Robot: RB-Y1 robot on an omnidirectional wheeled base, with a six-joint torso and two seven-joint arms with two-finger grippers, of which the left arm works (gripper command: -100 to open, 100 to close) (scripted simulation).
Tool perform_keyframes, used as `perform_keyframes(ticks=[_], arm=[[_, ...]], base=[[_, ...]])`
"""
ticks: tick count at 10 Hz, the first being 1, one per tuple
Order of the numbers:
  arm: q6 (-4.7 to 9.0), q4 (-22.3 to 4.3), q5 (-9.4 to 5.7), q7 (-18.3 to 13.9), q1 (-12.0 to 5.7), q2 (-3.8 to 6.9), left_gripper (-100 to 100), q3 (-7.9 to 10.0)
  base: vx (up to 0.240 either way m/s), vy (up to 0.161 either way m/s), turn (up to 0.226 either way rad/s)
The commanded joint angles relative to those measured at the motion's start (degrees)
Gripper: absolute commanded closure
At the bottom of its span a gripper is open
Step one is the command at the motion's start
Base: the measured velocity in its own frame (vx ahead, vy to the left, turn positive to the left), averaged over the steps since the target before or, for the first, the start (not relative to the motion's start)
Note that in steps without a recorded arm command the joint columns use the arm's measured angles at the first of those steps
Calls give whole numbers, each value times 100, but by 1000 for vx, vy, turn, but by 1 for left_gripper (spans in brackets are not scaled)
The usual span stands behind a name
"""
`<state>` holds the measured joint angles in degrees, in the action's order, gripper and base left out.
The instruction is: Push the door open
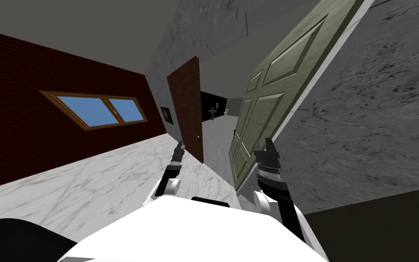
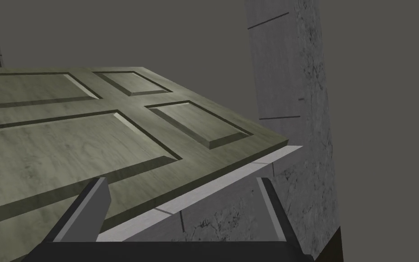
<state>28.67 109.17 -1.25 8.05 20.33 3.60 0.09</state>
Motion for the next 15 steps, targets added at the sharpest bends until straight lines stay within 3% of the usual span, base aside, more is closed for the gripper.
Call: perform_keyframes(ticks=[1,7,8,12,15], arm=[[80,-266,-21,-25,-78,35,-100,6],[316,-1284,-78,-73,-501,94,-100,22],[316,-1324,-78,-73,-501,94,-100,22],[481,-2053,-119,-107,-796,106,-100,33],[564,-2431,-139,-124,-944,106,-100,38]], base=[[67,110,-119],[67,126,-140],[50,76,-49],[46,94,-132],[53,110,-104]])
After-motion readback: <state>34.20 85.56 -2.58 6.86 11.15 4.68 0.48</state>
